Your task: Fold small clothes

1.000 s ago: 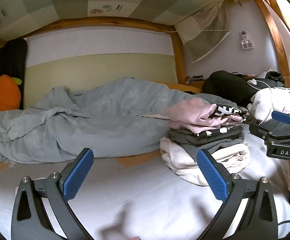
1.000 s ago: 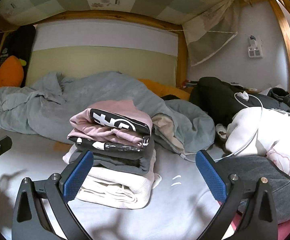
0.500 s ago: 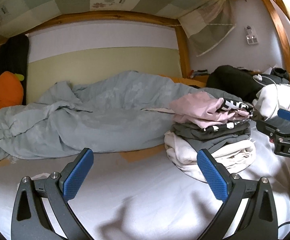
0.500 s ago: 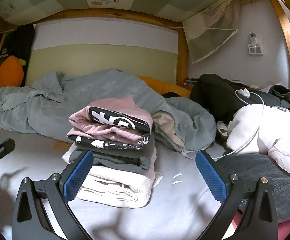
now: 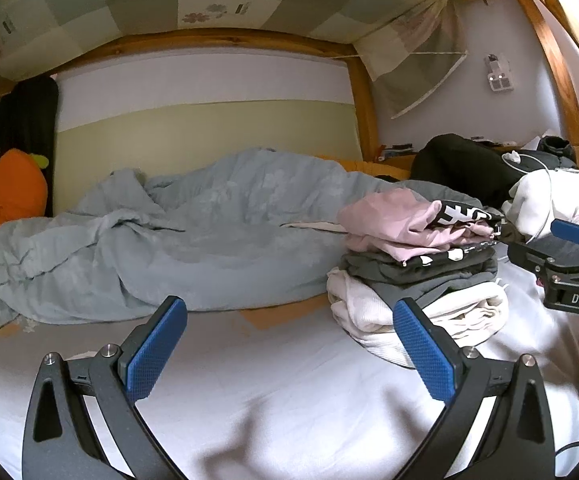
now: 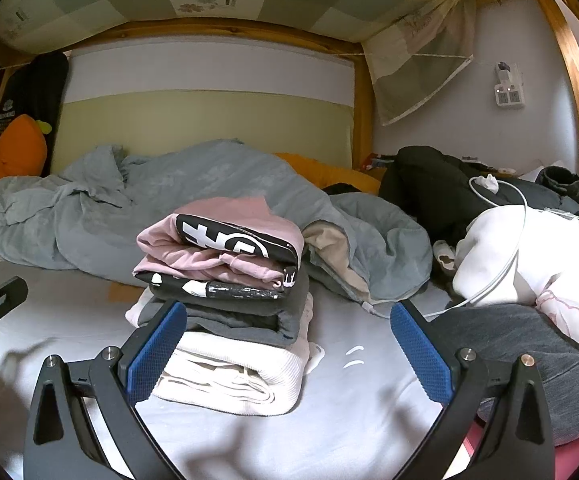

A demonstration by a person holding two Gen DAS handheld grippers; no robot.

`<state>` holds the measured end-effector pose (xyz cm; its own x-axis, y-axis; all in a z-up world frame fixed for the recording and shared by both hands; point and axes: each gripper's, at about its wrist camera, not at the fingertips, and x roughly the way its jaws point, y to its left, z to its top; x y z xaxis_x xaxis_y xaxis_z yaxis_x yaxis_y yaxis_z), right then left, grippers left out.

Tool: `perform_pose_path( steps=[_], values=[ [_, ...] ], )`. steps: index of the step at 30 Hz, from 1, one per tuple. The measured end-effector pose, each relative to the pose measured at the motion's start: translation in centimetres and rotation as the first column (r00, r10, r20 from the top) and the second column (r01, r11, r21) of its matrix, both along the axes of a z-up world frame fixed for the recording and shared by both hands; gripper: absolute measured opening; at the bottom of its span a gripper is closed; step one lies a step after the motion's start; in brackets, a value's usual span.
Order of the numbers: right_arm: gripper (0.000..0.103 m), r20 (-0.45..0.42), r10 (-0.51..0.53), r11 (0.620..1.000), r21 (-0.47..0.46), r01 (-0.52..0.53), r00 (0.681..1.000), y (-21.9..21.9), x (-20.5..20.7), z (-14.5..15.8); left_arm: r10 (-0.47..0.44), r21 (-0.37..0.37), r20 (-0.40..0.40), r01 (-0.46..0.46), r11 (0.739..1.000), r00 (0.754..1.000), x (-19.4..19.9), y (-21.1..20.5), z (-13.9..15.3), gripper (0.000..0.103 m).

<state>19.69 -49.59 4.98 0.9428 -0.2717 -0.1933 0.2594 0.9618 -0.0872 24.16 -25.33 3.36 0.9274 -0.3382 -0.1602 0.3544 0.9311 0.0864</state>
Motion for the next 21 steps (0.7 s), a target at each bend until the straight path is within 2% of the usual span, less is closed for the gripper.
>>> perform_pose_path(
  steps=[6,12,21],
  values=[
    [0.102,0.003,0.001,1.0,-0.002,-0.001,1.0,-0.08,0.01,0.01,0.0,0.003,-0.004,0.0,1.0,1.0,0.06,-0.13,-0.05,0.102],
    [0.102,0.002,0.002,1.0,0.001,-0.002,1.0,-0.09,0.01,-0.03,0.0,-0.03,-0.029,-0.001,1.0,1.0,0.51,0.48,0.0,0.102],
    [0.102,0.0,0.01,1.0,0.014,-0.01,1.0,-0.21,0.04,-0.16,0.004,-0.025,-0.041,-0.005,1.0,0.999,0.67,0.32,-0.09,0.102]
  ],
)
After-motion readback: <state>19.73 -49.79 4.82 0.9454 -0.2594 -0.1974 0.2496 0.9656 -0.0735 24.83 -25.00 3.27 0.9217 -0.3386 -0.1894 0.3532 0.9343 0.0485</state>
